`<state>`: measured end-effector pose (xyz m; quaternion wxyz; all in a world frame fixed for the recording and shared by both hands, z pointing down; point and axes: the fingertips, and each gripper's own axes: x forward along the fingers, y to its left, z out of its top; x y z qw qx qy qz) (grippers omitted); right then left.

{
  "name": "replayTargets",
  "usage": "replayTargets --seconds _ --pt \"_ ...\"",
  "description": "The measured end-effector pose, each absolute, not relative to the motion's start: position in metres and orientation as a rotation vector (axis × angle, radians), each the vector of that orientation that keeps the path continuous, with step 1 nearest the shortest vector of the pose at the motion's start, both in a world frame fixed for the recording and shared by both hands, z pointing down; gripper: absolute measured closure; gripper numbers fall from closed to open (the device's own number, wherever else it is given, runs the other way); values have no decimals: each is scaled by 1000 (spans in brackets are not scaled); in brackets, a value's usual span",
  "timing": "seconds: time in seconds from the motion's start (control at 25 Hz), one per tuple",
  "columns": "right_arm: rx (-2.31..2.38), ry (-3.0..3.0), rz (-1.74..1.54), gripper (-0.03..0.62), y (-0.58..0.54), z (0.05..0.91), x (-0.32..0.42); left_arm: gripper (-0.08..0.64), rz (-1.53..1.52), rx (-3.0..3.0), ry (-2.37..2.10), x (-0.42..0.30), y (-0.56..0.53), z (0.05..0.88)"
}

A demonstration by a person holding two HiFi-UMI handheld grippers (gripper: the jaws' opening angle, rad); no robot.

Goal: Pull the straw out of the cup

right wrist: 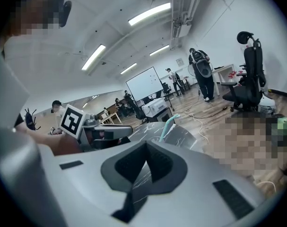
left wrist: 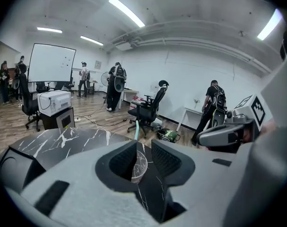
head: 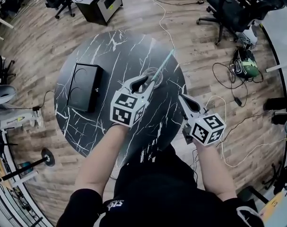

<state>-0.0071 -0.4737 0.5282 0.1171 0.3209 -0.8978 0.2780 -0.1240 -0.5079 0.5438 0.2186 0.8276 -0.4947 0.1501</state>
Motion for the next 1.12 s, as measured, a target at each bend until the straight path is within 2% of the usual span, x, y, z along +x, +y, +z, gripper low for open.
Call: replayTargets --seconds 0.24,0.96,1.12 --pt "960 -2595 832 588 -475 542 9 373 487 2263 -1324 -110 -530 576" --pt "1021 -2563 833 588 -485 550 48 376 806 2256 -1243 -86 -576 630" --pt "1036 -2554 833 588 -486 552 56 420 833 2248 -1241 -83 -585 637"
